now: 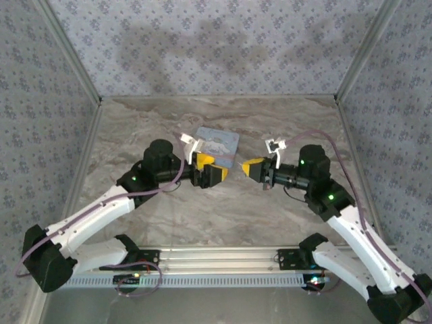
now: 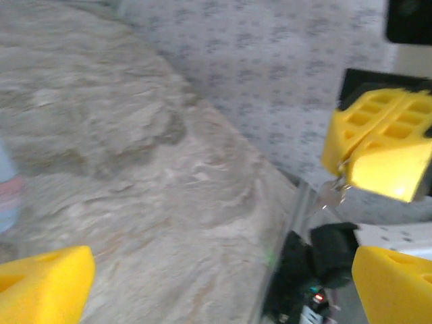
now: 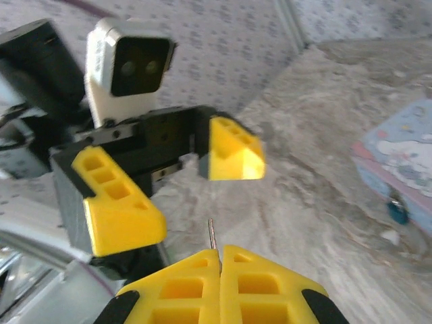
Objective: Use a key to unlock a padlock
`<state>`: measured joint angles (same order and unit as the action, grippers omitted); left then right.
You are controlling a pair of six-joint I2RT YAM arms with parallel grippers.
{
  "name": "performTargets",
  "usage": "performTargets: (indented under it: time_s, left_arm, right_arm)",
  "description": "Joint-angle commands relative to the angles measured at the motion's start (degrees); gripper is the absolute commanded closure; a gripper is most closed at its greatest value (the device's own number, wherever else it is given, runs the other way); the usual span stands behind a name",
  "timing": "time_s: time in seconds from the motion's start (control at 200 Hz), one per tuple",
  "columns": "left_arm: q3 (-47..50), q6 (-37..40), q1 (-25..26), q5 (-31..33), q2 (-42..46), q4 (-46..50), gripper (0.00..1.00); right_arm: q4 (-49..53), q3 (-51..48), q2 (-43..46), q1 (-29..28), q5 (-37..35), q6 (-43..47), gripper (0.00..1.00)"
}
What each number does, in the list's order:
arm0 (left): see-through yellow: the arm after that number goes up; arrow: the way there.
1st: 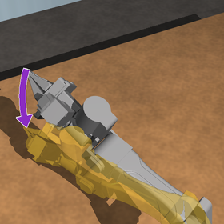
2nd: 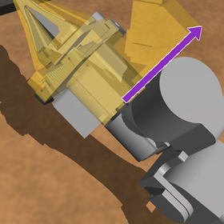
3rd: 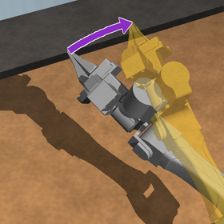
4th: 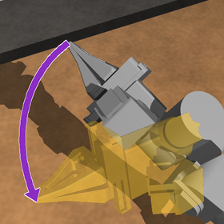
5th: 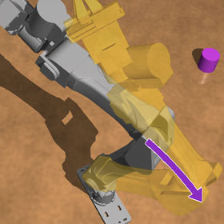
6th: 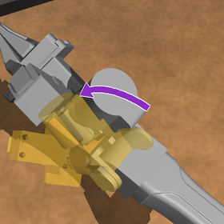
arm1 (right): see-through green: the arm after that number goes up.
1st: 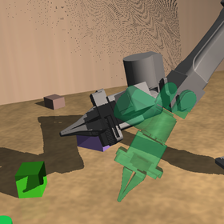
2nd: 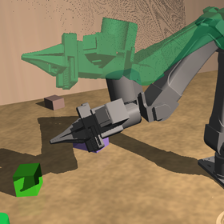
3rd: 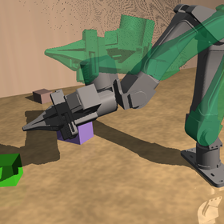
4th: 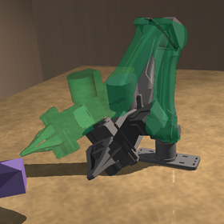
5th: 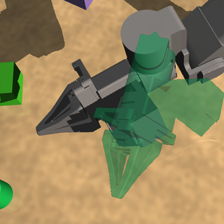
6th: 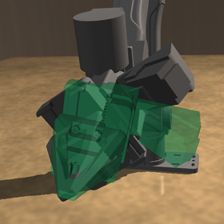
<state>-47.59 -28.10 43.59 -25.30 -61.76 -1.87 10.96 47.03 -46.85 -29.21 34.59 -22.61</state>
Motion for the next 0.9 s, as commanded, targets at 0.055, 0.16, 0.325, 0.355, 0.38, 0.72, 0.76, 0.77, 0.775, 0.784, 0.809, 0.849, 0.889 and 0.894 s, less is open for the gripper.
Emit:
performTargets:
  time_s: [0.055, 0.16, 0.325, 0.355, 0.38, 0.72, 0.76, 0.77, 0.775, 0.784, 0.809, 0.849, 0.889, 0.894]
  left_arm:
    - [6.1, -2.2, -0.5, 15.4, 0.0, -2.5, 0.02]
    - [10.6, -1.6, -0.7, 17.8, -2.6, -6.5, 0.02]
    - [15.6, -2.2, -1.5, 21.7, -9.0, -15.0, 0.02]
    - [15.4, -2.8, -2.2, 21.6, -10.8, -15.3, 0.02]
    - [15.3, -3.4, -2.7, 21.0, -12.3, -16.0, 0.02]
    - [15.9, -2.0, -7.7, 15.6, -27.6, -32.1, 0.02]
    - [15.1, -1.0, -7.7, 15.2, -28.9, -32.1, 0.02]
    - [14.9, -0.8, -7.7, 15.1, -29.2, -32.1, 0.02]
    - [14.8, -0.7, -7.6, 15.0, -29.4, -32.2, 0.02]
    - [14.7, -0.6, -7.7, 14.9, -29.7, -32.2, 0.02]
    - [14.2, 0.0, -7.7, 14.8, -30.5, -32.1, 0.02]
    - [13.8, 0.6, -7.5, 15.6, -31.6, -32.2, 0.02]
    - [13.7, 1.5, -7.3, 16.4, -32.7, -33.2, 0.02]
    - [13.7, 1.6, -7.3, 16.4, -32.8, -33.2, 0.02]
  right_arm:
    - [0.2, 2.0, -8.5, 0.4, -11.8, 5.1, 1.0]
    - [-0.4, 5.7, -16.7, 0.6, -17.3, 7.2, 1.0]
    - [-2.2, 13.1, -30.3, 0.9, -23.8, 8.7, 1.0]
    - [-2.2, 14.8, -32.7, 0.9, -25.0, 9.1, 1.0]
    - [-2.2, 16.0, -34.9, 1.0, -25.8, 9.4, 1.0]
    - [2.4, 40.1, -60.4, 3.7, -32.4, 12.3, 1.0]
    - [3.5, 43.0, -62.9, 3.8, -32.9, 12.5, 1.0]
    - [3.7, 43.7, -63.5, 3.8, -33.0, 12.5, 1.0]
    - [3.9, 44.0, -63.9, 3.8, -33.1, 12.5, 1.0]
    - [4.1, 44.7, -64.5, 3.8, -33.3, 12.5, 1.0]
    - [4.9, 46.4, -65.9, 3.9, -33.7, 12.5, 1.0]
    - [5.8, 48.7, -68.2, 3.9, -34.0, 12.5, 1.0]
    - [6.6, 50.8, -70.3, 4.0, -34.3, 12.5, 1.0]
    - [6.8, 51.1, -70.5, 4.0, -34.3, 12.5, 1.0]
